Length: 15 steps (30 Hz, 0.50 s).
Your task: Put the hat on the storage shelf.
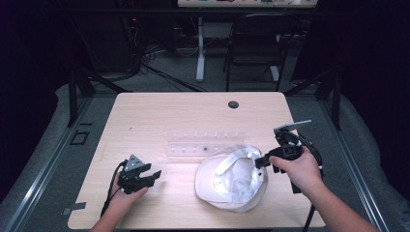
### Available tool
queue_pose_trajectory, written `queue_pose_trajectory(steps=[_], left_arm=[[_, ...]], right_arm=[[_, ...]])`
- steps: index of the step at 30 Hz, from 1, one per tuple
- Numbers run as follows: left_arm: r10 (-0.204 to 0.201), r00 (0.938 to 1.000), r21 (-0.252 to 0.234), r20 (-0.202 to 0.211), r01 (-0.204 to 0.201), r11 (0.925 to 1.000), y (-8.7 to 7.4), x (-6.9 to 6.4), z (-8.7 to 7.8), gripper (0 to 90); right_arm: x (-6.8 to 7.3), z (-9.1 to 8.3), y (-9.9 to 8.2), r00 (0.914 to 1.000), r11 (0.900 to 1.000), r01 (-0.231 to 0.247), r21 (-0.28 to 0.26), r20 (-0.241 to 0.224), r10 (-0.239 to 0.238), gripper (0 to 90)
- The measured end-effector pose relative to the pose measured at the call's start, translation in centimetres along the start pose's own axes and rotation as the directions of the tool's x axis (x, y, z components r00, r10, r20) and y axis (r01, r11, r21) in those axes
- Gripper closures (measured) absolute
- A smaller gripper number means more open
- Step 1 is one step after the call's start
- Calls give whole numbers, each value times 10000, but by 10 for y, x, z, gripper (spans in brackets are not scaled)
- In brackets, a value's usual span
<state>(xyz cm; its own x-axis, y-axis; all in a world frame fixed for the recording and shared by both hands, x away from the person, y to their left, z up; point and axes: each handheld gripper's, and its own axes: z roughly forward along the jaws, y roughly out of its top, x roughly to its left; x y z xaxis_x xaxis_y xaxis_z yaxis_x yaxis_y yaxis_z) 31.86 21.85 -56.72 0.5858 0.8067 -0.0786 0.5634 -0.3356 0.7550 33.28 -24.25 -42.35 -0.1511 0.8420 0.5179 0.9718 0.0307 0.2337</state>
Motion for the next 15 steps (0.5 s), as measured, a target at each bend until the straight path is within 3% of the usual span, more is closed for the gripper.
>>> queue_pose_trajectory(steps=[4,6,12,15], left_arm=[[-39,10000,33,54,39,10000,0,0,1,468],[-21,10000,12,40,21,10000,0,-1,1,468],[103,9999,49,73,-103,9999,0,-2,1,465],[79,9999,12,102,-79,10000,0,-3,2,461]], right_arm=[[6,-5,3,9988,9999,-98,-51,-471,96,826],[7,-8,6,9970,10000,70,-13,-768,-70,826],[16,-14,11,9862,9998,-80,-162,-1657,52,826],[22,-15,13,9814,9994,178,-284,-1907,-229,826]])
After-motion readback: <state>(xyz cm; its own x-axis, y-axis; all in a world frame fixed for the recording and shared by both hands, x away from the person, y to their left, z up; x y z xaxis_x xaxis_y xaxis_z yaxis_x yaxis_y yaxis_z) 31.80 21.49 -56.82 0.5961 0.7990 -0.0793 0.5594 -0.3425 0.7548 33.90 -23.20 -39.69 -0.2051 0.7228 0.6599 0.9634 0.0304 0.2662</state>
